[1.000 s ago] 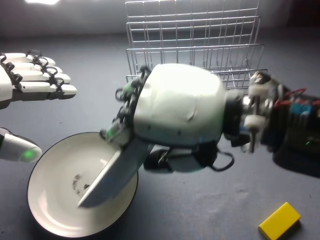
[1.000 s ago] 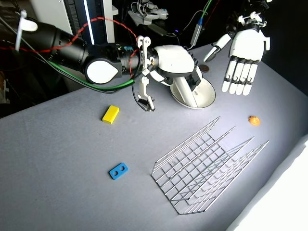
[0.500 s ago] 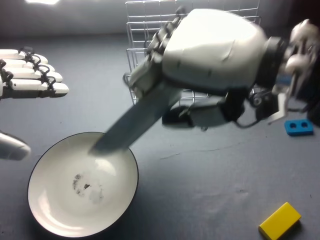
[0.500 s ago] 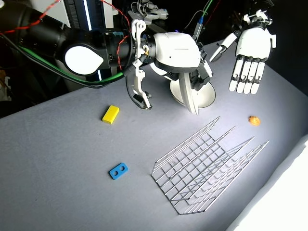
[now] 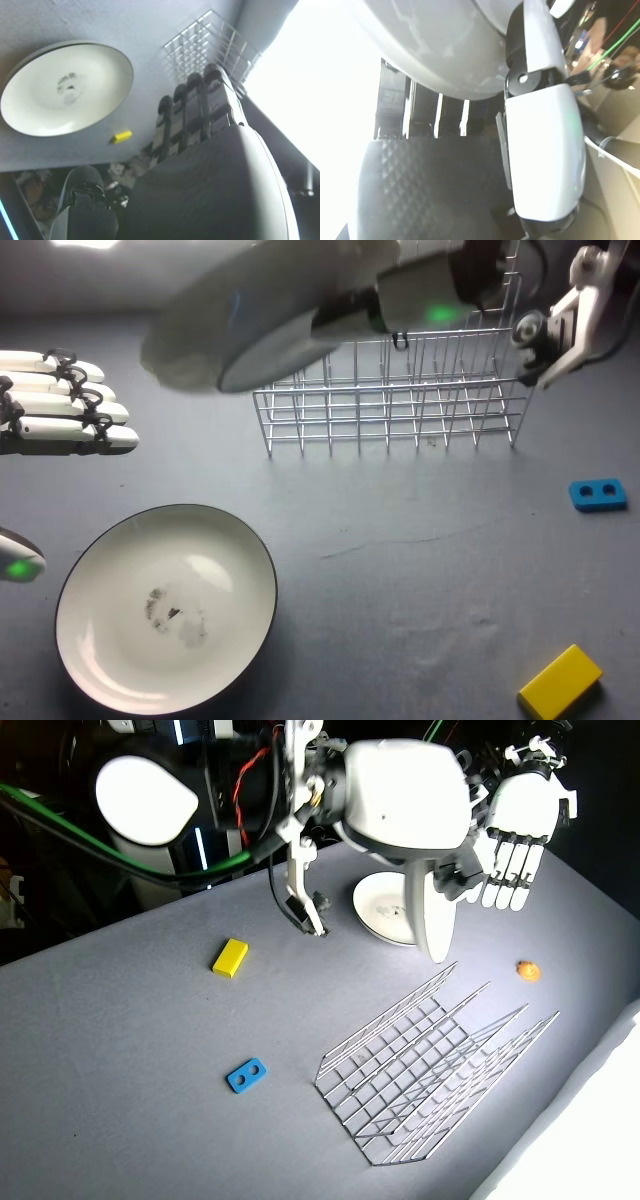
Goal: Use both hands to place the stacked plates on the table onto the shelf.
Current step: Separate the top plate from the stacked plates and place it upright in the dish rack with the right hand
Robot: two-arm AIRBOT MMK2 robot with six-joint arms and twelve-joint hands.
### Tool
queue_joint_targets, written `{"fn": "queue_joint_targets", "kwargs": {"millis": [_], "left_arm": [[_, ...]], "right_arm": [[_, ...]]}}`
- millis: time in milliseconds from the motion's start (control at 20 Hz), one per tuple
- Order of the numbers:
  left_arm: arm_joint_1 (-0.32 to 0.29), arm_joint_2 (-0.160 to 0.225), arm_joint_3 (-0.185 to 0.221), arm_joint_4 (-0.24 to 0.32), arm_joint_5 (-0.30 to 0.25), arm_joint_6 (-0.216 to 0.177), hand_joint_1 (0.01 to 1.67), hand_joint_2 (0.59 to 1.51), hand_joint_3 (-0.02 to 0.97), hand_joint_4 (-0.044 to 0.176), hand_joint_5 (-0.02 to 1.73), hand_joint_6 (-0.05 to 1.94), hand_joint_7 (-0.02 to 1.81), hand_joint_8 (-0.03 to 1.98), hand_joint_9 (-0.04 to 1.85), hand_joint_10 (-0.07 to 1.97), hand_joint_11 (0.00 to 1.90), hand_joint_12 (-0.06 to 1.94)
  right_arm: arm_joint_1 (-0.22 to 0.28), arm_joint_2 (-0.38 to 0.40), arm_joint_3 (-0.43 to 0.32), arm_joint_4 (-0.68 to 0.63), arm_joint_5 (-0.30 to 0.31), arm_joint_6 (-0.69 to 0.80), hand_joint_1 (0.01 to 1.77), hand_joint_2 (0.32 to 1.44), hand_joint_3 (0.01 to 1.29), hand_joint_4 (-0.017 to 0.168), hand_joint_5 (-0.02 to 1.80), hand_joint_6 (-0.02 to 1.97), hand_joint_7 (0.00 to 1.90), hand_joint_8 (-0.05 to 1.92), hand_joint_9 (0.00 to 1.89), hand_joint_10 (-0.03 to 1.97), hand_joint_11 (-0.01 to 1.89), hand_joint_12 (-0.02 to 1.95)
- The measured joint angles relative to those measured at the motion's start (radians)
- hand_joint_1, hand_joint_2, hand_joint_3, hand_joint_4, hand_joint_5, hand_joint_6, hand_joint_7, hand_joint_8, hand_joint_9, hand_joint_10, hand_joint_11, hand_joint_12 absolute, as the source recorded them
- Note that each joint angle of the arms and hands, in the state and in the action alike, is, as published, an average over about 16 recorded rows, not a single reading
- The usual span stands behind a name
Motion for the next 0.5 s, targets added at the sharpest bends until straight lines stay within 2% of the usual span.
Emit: {"fn": "queue_joint_targets", "kwargs": {"millis": [250,500], "left_arm": [[0.0,0.0,0.0,0.016,-0.012,0.0,0.02,1.098,0.012,0.002,0.13,0.01,0.12,0.0,0.11,0.01,0.03,0.15],[-0.002,0.0,0.0,0.028,-0.019,0.0,0.02,1.098,0.012,0.002,0.13,0.01,0.12,0.0,0.11,0.01,0.03,0.16]], "right_arm": [[0.073,-0.013,0.044,0.056,-0.11,0.054,1.2,1.0,0.01,0.006,0.92,1.02,1.1,0.81,1.23,0.02,0.78,1.0],[0.103,-0.028,0.087,0.105,-0.183,0.09,1.21,1.01,0.01,0.003,0.91,1.02,1.1,0.83,1.23,0.02,0.77,1.02]]}}
